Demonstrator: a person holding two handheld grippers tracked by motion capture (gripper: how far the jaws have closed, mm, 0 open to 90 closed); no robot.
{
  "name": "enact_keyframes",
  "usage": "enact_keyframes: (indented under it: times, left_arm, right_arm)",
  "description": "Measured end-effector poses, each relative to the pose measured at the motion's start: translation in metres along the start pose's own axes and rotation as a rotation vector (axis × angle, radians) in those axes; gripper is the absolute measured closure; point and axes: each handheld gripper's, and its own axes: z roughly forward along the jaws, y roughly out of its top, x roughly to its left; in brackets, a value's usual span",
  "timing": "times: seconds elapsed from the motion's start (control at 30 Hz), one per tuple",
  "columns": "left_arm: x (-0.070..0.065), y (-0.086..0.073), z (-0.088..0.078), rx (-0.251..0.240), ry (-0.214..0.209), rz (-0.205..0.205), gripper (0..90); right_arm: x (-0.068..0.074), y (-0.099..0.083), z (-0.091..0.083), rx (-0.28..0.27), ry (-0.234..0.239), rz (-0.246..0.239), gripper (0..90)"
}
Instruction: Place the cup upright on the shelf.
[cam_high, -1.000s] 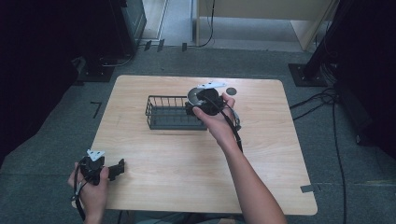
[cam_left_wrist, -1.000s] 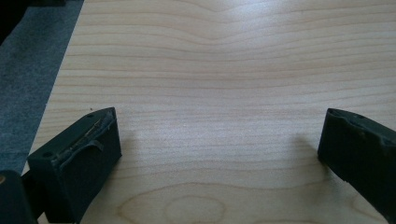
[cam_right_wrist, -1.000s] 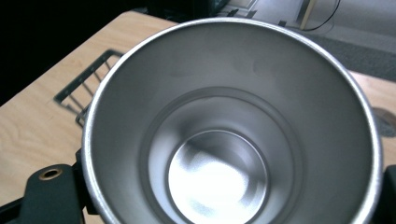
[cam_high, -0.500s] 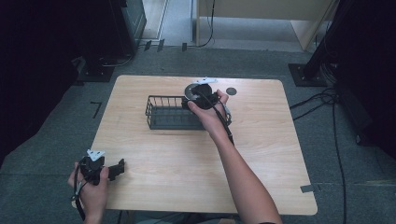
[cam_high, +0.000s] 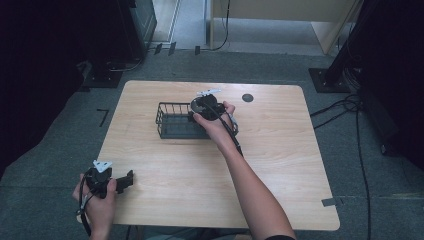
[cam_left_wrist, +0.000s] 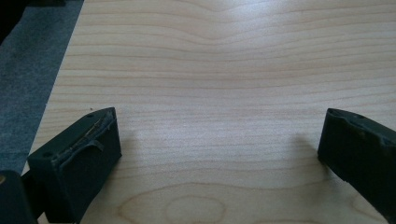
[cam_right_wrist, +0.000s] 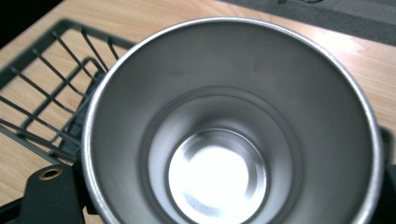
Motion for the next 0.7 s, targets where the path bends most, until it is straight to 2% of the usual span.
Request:
enact_keyframes:
  times: [0.1,0.33,0.5,0.7]
  left_arm:
    - [0.000,0.000,0.000,0.001,0.000,0.000,0.0]
    - [0.000,0.000,0.000,0.000,0.000,0.000,0.0]
    - [0.000,0.000,0.000,0.000,0.000,-0.001,0.0]
    - [0.000,0.000,0.000,0.000,0.000,0.000,0.0]
  right_arm:
    - [-0.001,-0.002,0.003,0.012,0.004,-0.011,17.2]
    - [-0.003,-0.003,0.007,0.038,0.018,0.001,17.1]
    - [-0.003,-0.004,0.011,0.076,0.020,-0.016,16.8]
    - [-0.003,-0.004,0.011,0.080,0.021,-0.020,15.7]
